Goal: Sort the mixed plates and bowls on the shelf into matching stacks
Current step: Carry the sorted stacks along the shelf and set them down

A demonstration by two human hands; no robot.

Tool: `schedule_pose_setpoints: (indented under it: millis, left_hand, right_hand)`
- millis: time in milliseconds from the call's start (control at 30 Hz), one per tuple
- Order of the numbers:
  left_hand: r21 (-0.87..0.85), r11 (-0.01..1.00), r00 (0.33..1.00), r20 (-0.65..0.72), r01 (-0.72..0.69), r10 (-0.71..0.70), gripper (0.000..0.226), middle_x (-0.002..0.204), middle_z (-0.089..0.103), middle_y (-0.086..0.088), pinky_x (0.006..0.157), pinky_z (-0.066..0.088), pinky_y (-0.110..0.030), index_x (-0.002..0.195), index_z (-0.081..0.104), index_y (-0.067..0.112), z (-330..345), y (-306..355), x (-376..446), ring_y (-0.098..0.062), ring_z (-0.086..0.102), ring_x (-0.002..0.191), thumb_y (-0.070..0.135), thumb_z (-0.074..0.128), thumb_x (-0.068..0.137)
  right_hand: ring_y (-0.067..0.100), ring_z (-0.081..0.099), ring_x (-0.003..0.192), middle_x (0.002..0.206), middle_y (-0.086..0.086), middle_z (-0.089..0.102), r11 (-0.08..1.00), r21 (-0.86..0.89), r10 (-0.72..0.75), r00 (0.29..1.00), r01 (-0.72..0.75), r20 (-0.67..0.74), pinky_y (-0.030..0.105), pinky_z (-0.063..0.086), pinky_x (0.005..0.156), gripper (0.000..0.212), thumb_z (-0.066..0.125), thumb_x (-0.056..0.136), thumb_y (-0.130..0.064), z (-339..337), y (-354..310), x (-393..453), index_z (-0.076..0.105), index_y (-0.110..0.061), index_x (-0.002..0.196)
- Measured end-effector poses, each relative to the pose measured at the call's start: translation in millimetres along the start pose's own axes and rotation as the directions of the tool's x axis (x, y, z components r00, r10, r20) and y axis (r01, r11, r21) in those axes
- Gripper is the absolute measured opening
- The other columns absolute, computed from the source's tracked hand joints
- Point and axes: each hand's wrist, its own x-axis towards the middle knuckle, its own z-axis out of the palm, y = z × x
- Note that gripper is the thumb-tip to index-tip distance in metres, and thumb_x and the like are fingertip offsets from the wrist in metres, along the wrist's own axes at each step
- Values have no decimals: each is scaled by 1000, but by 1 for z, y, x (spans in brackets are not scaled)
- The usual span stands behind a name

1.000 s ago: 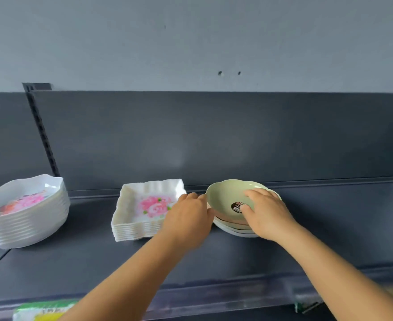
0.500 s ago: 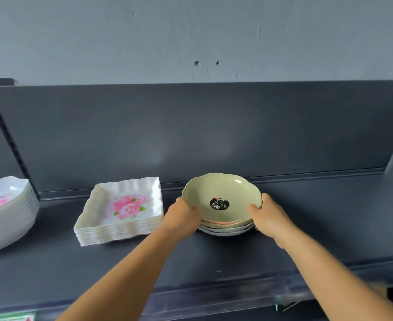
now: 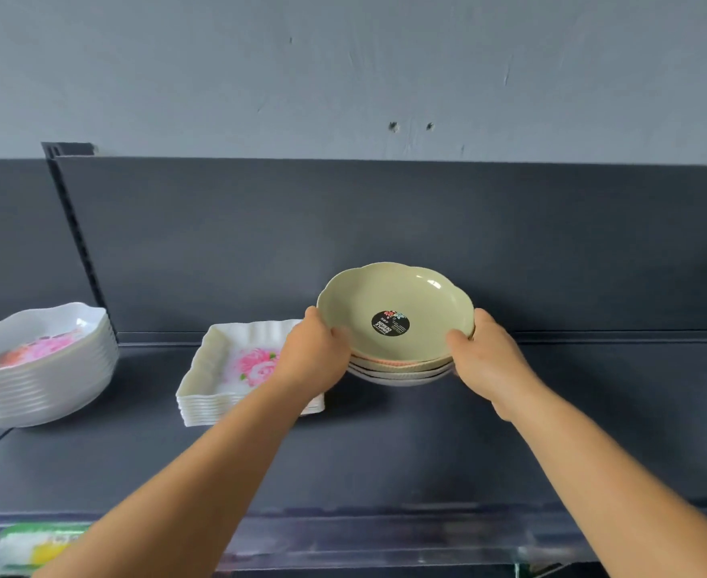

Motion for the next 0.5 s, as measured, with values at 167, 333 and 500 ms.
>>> schedule_pose_setpoints:
  millis: [167,333,500]
  left_hand:
    - [-74,996,993,-104,53,-60,23,90,67,-10,61,50,-34,104,51,11,-52,-24,-15,-26,63,76,24,39,89]
    - [-109,993,979,-196,41,-62,24,89,67,-8,78,56,-44,103,51,16,-121,-67,-25,-30,66,86,27,40,84]
    - [-81,996,958,-280,48,-69,27,81,67,-9,79,56,-46,98,51,17,-200,-119,-38,-30,68,82,32,38,80]
  right_hand:
    - [28,59,91,107,4,59,996,42,-82,996,80,33,35,47,70,25,44,91,-22,31,-38,-15,49,-14,113]
    - [26,59,92,100,2,59,981,96,-174,981,166,82,45,54,80,23,46,90,-21,79,-93,-41,51,-12,110]
    - [17,53,71,92,2,57,967,123,-239,960,223,145,27,39,54,23,44,92,-20,141,-152,-73,51,-10,111]
